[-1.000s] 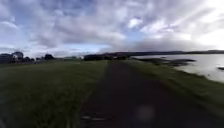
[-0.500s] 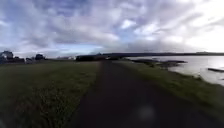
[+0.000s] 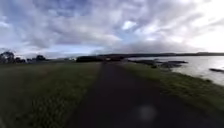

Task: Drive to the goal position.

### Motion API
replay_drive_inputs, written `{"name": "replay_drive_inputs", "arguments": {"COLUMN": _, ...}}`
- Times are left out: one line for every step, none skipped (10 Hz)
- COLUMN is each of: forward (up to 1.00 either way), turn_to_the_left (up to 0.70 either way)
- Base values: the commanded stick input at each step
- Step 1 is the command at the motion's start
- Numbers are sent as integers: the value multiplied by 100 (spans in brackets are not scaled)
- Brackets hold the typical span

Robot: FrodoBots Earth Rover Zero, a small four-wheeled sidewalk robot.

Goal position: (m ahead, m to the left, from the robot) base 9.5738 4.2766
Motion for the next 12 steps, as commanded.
{"name": "replay_drive_inputs", "arguments": {"forward": 70, "turn_to_the_left": 0}}
{"name": "replay_drive_inputs", "arguments": {"forward": 70, "turn_to_the_left": 0}}
{"name": "replay_drive_inputs", "arguments": {"forward": 70, "turn_to_the_left": 0}}
{"name": "replay_drive_inputs", "arguments": {"forward": 70, "turn_to_the_left": 0}}
{"name": "replay_drive_inputs", "arguments": {"forward": 70, "turn_to_the_left": -2}}
{"name": "replay_drive_inputs", "arguments": {"forward": 70, "turn_to_the_left": -25}}
{"name": "replay_drive_inputs", "arguments": {"forward": 70, "turn_to_the_left": -35}}
{"name": "replay_drive_inputs", "arguments": {"forward": 70, "turn_to_the_left": -35}}
{"name": "replay_drive_inputs", "arguments": {"forward": 70, "turn_to_the_left": -35}}
{"name": "replay_drive_inputs", "arguments": {"forward": 70, "turn_to_the_left": -35}}
{"name": "replay_drive_inputs", "arguments": {"forward": 70, "turn_to_the_left": -31}}
{"name": "replay_drive_inputs", "arguments": {"forward": 70, "turn_to_the_left": -8}}
